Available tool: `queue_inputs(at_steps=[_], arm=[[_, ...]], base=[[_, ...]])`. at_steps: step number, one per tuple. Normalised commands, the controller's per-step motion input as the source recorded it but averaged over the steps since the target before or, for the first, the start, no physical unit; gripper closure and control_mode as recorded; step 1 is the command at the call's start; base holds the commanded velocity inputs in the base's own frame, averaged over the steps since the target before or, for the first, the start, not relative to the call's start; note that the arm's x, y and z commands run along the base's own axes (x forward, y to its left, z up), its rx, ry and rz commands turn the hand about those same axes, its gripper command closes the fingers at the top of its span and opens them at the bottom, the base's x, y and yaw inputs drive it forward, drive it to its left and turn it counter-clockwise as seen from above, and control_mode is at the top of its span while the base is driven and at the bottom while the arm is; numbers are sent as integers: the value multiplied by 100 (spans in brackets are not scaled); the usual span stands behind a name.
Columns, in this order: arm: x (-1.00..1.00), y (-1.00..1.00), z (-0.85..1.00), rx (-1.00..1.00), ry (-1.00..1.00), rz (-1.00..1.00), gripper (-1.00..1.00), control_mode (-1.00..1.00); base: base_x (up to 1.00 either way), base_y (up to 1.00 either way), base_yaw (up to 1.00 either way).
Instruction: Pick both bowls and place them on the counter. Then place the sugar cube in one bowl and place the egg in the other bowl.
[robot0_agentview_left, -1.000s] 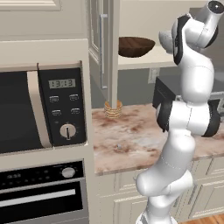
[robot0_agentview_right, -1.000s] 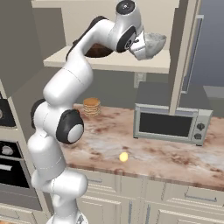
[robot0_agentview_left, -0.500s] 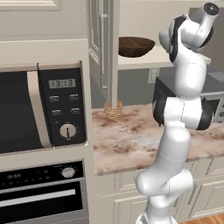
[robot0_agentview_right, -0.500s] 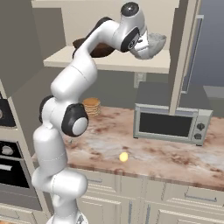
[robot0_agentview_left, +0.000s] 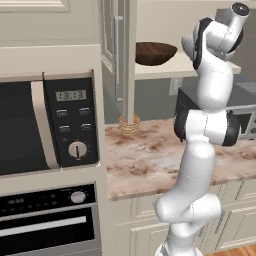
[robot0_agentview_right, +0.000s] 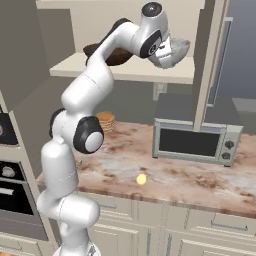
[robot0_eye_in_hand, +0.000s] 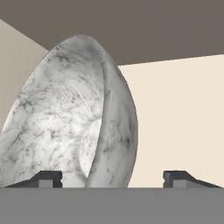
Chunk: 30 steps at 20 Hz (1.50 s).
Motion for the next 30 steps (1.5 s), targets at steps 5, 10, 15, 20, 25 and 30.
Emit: queue_inputs(at_steps=[5, 10, 15, 20, 25, 30], arm=[[-1, 0, -27, -1, 3, 0, 100, -100], [-31, 0, -6, 2, -1, 0, 100, -100], [-76, -1, 0, 7, -14, 0, 100, -100], [-100, 0, -1, 5, -17, 0, 100, -100], [-100, 15, -36, -3, -7, 0, 100, -100], [-97, 37, -54, -10, 0, 0, 100, -100]], base=[[0, 0, 0], [0, 0, 0], [0, 0, 0], [0, 0, 0], [0, 0, 0], [0, 0, 0]])
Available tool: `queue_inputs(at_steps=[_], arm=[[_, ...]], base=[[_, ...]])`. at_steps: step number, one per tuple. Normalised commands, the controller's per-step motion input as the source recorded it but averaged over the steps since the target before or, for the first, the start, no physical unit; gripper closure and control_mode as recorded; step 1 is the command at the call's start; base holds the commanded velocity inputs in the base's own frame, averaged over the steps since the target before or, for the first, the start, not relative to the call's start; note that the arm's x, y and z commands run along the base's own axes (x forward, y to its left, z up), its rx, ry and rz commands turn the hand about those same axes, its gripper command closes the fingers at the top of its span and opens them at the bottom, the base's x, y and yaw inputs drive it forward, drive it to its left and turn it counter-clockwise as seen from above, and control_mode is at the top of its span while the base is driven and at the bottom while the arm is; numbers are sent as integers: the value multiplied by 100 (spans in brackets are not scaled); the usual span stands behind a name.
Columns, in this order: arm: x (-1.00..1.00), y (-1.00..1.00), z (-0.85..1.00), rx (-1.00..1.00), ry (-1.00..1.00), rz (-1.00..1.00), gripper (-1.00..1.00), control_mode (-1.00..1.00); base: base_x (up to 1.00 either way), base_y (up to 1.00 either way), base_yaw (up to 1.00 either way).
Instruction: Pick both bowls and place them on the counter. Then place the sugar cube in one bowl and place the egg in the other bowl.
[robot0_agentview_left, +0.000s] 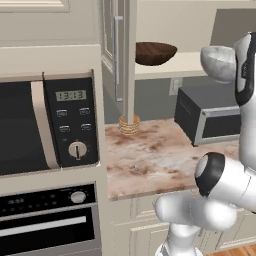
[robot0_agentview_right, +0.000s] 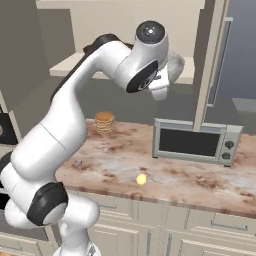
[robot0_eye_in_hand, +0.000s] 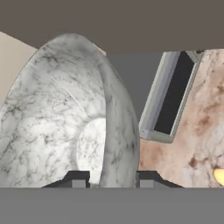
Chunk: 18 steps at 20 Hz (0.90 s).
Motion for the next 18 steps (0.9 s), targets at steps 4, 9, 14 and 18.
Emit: queue_inputs(at_steps=[4, 9, 14, 18], arm=[[-74, 42, -55, -14, 0, 0, 100, -100], [-43, 43, -53, -14, 4, -1, 100, -100], [-16, 47, -55, -11, 6, -6, 100, -100], [-4, 11, -42, -1, 9, -9, 100, -100]], base=[[0, 0, 0], [0, 0, 0], [0, 0, 0], [0, 0, 0]])
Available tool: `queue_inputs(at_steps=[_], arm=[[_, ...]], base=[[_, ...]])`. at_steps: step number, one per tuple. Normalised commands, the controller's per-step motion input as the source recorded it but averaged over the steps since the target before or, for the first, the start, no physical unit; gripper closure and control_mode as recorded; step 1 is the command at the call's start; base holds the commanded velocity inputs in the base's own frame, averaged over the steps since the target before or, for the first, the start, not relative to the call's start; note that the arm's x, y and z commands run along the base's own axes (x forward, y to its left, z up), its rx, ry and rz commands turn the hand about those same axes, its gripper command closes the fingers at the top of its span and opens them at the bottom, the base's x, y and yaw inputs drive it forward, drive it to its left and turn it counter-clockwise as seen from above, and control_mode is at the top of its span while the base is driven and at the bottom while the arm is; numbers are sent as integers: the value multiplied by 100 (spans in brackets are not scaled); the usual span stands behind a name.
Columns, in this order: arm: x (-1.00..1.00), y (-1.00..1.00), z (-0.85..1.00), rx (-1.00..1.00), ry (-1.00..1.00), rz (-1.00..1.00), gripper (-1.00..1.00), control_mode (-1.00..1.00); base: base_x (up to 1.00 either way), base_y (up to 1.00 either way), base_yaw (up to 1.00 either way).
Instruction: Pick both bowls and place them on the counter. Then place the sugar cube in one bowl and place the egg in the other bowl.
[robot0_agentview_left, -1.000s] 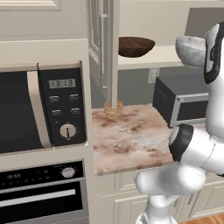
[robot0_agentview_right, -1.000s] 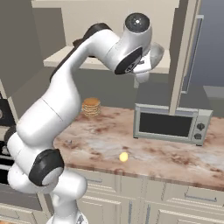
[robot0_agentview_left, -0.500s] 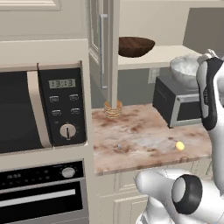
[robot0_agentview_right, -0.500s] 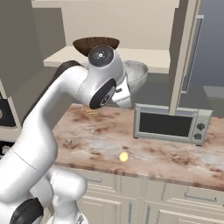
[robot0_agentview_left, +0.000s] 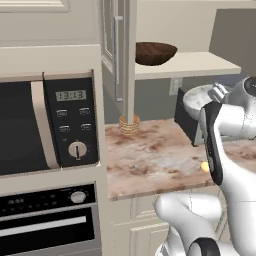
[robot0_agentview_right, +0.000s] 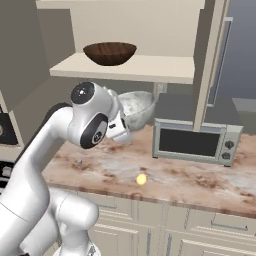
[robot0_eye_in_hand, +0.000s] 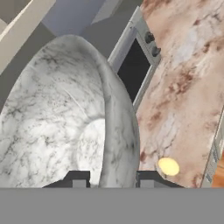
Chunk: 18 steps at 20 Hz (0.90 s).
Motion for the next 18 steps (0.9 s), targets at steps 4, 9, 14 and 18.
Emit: queue_inputs(at_steps=[4, 9, 14, 18], arm=[[-7, -15, -41, 0, 5, -6, 100, -100], [-1, -13, -42, 0, 7, -7, 100, -100], [-4, -19, -43, 0, 9, -9, 100, -100], [0, -42, -40, 0, 9, -9, 100, -100]], base=[[0, 0, 0], [0, 0, 0], [0, 0, 0], [0, 0, 0]])
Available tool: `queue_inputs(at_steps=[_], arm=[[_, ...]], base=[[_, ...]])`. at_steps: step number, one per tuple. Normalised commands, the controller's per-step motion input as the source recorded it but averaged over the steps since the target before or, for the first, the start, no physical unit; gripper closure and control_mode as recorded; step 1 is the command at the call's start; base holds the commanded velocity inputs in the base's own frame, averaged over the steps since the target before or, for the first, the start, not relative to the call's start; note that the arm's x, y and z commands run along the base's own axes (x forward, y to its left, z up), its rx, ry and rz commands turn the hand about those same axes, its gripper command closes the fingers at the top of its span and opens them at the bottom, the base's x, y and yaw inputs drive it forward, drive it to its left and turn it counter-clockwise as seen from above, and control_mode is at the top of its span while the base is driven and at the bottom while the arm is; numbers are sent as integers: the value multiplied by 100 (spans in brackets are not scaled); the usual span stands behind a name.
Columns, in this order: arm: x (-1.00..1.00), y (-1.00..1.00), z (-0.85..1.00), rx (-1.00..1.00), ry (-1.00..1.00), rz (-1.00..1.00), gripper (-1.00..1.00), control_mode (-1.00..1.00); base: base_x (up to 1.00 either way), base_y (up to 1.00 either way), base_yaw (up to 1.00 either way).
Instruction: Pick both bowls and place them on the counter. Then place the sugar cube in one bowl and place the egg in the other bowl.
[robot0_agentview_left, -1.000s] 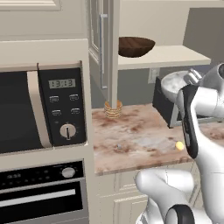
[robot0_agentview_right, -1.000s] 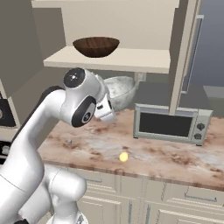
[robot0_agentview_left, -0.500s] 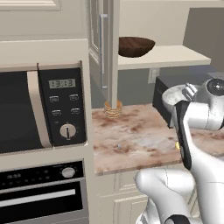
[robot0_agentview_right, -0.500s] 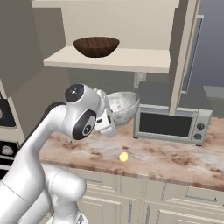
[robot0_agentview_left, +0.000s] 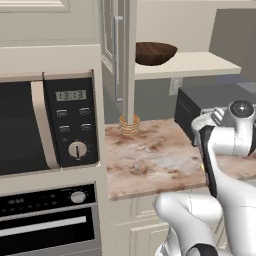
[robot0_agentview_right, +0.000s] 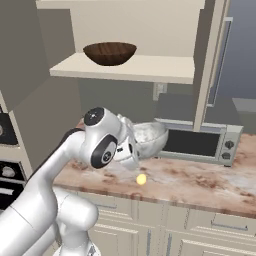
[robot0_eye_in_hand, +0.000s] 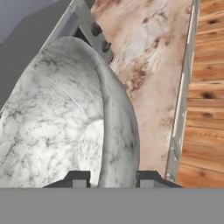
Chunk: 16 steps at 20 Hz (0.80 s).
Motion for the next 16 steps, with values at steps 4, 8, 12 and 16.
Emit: queue_inputs(at_steps=[4, 8, 12, 16], arm=[[0, -60, -38, 0, 7, -4, 100, -100], [0, -54, -42, 0, 8, -3, 100, -100], [0, -46, -47, 0, 6, -1, 100, -100], [0, -21, -53, 0, 2, -6, 100, -100]], base=[[0, 0, 0], [0, 0, 0], [0, 0, 0], [0, 0, 0]])
